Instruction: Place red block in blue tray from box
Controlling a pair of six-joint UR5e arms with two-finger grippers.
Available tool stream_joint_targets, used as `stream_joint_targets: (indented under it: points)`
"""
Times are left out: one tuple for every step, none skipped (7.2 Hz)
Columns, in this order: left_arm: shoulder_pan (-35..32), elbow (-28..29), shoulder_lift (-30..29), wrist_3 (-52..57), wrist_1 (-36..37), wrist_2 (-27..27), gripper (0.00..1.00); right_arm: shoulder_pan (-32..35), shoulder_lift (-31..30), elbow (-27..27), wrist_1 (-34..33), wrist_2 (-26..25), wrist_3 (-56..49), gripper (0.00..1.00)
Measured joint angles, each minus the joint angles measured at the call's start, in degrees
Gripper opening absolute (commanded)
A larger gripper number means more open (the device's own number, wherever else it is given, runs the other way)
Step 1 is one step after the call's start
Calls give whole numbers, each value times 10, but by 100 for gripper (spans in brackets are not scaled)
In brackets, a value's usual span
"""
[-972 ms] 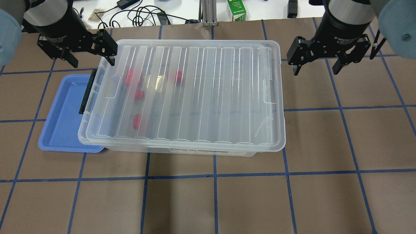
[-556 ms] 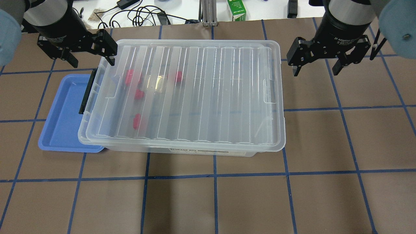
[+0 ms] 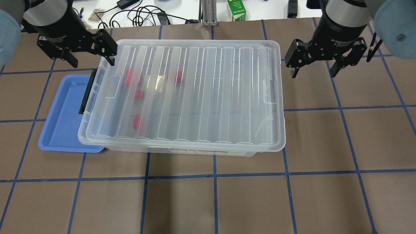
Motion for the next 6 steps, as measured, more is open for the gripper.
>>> stream_joint_targets:
  points:
    - [0,0,0,0,0,0,100,0,3,5,-4,0,1,100]
    - [0,0,0,0,0,0,100,0,8,11,-8,1,1,100]
    - [0,0,0,0,0,0,100,0,20,17,-24,3,4,100]
    - [0,0,0,0,0,0,100,1,40,20,-58,3,5,100]
    - [0,0,0,0,0,0,100,1,62,21,-84,4,5,100]
    - [0,0,0,0,0,0,100,1,80,21,-98,5,5,100]
